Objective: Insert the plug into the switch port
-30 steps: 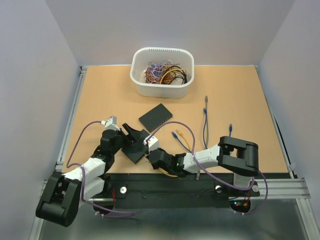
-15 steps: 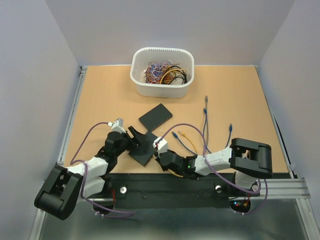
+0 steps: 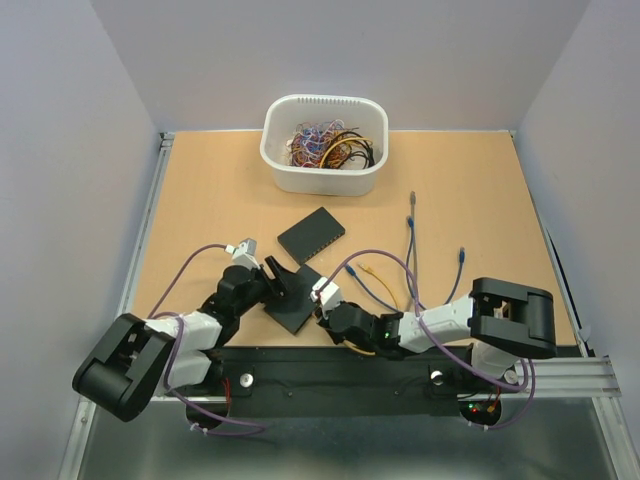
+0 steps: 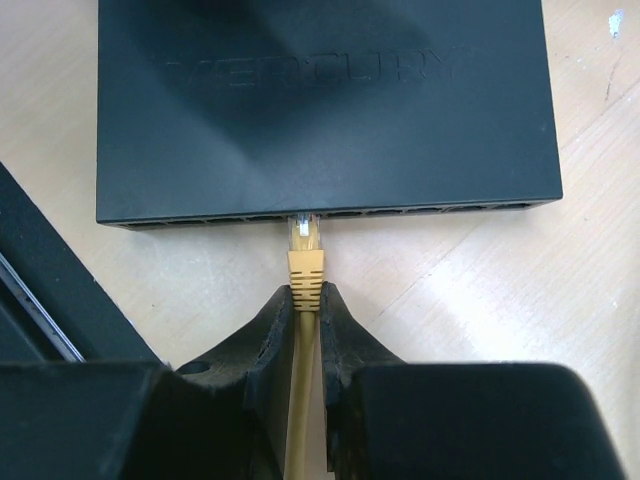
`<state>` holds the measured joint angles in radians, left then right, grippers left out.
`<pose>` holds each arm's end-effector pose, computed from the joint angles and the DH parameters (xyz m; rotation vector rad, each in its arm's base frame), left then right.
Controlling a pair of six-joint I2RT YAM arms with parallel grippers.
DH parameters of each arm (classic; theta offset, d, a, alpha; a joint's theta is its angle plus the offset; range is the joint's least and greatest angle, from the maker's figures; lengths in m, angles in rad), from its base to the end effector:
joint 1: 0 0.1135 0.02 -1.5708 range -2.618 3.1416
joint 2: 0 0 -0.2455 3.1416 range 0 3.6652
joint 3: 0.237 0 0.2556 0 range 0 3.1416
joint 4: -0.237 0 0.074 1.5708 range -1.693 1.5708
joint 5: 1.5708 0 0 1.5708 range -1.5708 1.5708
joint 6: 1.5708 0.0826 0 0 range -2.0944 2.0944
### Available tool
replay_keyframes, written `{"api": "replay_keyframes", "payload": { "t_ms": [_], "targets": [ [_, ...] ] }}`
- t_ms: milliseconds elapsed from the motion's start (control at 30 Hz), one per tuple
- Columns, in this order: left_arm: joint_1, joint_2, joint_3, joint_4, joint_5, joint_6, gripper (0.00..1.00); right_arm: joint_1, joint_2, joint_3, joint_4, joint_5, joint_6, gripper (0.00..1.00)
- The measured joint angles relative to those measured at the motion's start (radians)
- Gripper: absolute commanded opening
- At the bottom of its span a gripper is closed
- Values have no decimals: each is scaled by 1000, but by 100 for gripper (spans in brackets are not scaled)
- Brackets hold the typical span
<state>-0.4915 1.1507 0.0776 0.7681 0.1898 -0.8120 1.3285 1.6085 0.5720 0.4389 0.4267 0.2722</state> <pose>0.2035 -0.1266 0.1014 -0.1822 2.0069 -1.0466 0.1125 0.3129 0.0916 -0.8639 1.9660 0.4880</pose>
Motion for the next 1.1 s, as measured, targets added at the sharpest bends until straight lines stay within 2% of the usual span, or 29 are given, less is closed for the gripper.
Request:
{"api": "replay_keyframes", "payload": {
  "t_ms": [200, 500, 767, 867, 933, 1033, 1100],
  "targets": [
    [-39, 49, 0, 68, -50, 8, 78, -33, 0, 14, -29, -43, -39, 0],
    [-125, 171, 0, 229, -229, 27, 78, -78, 39, 118, -155, -70, -98, 0],
    [-142, 268, 0, 361, -274, 42, 79, -98, 55, 149, -190, -91, -153, 0],
    [-144, 260, 0, 354, -275, 53, 83, -98, 56, 149, -189, -97, -156, 0],
    [-148, 243, 2, 328, -282, 61, 89, -99, 57, 149, -184, -109, -156, 0],
    [-158, 201, 29, 240, -301, 78, 99, -106, 61, 149, -169, -126, -147, 0],
    [-164, 180, 60, 161, -307, 90, 99, -108, 64, 149, -161, -131, -137, 1]
  ]
}}
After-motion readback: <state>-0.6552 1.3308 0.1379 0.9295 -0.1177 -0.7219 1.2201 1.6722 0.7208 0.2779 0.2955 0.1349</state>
